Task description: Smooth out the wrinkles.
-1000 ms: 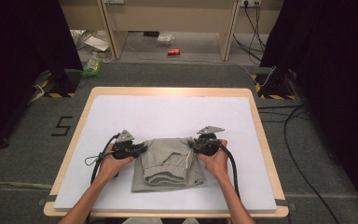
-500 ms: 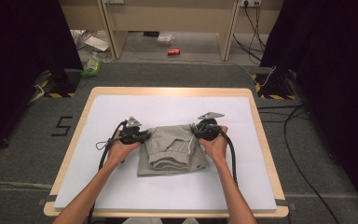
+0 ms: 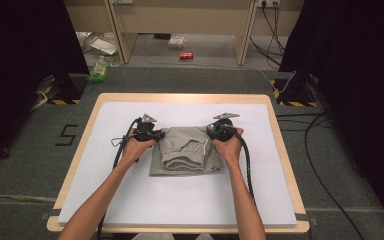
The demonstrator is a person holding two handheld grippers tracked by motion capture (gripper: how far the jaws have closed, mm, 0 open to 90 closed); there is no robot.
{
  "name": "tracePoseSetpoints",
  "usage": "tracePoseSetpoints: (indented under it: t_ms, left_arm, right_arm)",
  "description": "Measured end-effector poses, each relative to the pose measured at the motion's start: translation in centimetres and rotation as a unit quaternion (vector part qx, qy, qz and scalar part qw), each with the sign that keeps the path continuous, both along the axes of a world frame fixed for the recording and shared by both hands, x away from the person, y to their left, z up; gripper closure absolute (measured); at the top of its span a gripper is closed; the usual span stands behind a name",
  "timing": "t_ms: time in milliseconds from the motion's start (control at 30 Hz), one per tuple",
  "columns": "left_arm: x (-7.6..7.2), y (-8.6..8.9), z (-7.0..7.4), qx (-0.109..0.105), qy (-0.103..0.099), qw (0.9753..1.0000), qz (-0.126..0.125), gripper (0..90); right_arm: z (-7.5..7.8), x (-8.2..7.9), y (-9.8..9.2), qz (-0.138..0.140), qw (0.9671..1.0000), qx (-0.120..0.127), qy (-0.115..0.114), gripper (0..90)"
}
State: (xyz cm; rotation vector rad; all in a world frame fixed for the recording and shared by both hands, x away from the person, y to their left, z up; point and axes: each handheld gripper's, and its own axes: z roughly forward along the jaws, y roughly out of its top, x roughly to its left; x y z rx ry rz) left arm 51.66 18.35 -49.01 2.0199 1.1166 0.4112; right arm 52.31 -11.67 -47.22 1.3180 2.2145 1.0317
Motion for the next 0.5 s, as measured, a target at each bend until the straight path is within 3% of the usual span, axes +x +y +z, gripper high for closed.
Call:
tracePoseSetpoints:
  t_ms: [100, 267, 367, 433, 500]
  left_arm:
    - [0.1, 0.3, -0.2, -0.014, 0.004, 0.9999, 0.007, 77.0]
    - [0.5, 1.4, -0.3, -0.032, 0.013, 0.9987, 0.037, 61.2]
    - [0.6, 2.1, -0.5, -0.049, 0.023, 0.9974, 0.047, 58.4]
    - [0.6, 2.3, -0.4, -0.050, 0.020, 0.9970, 0.056, 55.4]
    - [0.5, 2.5, 0.0, -0.030, 0.005, 0.9974, 0.065, 53.2]
  right_arm:
    - [-0.5, 0.3, 0.1, -0.002, 0.9999, -0.013, 0.005, 68.8]
    - [-0.1, 0.3, -0.5, -0.031, 0.9995, -0.003, 0.006, 54.7]
    - [0.1, 0.3, -1.0, -0.036, 0.9993, -0.005, 0.006, 50.1]
    - [0.3, 0.2, -1.1, -0.044, 0.9990, -0.002, 0.006, 47.5]
    - [0.5, 0.1, -1.2, -0.044, 0.9990, -0.006, 0.003, 45.6]
